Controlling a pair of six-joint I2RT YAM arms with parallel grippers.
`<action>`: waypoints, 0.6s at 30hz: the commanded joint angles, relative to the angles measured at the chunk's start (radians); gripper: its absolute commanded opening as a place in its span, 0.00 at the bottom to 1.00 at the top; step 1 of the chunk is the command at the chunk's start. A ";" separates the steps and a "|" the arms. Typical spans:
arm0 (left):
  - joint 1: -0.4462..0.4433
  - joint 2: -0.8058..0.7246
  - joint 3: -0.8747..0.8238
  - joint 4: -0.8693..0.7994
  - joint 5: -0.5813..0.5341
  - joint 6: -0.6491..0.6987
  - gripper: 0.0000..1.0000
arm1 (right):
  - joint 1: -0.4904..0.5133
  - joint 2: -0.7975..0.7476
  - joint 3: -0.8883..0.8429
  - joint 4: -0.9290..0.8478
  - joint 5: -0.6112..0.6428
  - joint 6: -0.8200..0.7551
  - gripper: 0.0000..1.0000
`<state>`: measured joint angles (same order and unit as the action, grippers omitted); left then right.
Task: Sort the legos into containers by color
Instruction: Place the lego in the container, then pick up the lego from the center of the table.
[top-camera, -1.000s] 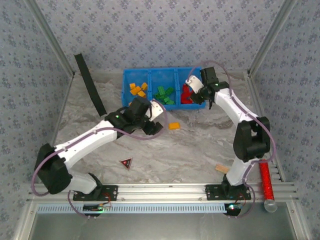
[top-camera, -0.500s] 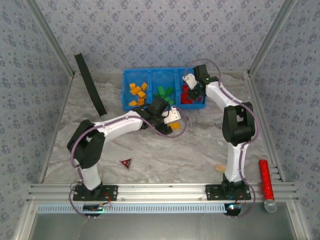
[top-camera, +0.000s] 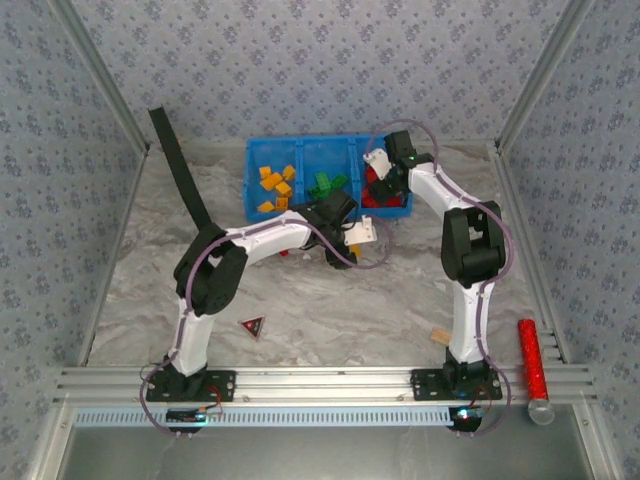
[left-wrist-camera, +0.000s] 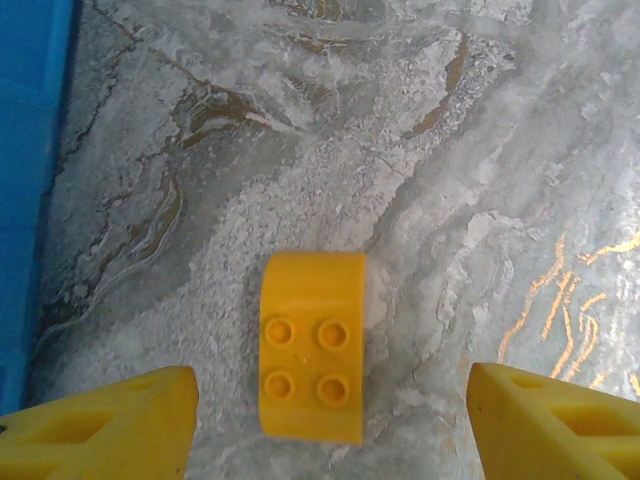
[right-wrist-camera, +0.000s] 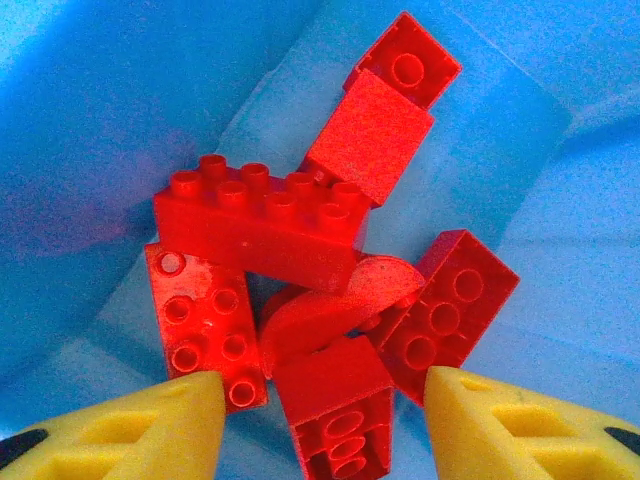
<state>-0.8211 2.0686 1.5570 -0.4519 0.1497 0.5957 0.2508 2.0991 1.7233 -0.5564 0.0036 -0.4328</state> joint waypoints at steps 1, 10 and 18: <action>-0.008 0.044 0.057 -0.045 0.038 0.045 0.71 | -0.008 -0.042 0.018 -0.023 -0.022 0.026 0.58; 0.003 0.106 0.086 -0.081 0.021 0.046 0.69 | -0.014 -0.145 -0.032 -0.026 -0.036 0.057 0.62; 0.000 0.133 0.077 -0.099 -0.017 0.024 0.52 | -0.031 -0.216 -0.067 -0.031 -0.006 0.086 0.62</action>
<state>-0.8211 2.1693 1.6085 -0.5079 0.1539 0.6132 0.2302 1.9297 1.6814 -0.5610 -0.0139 -0.3779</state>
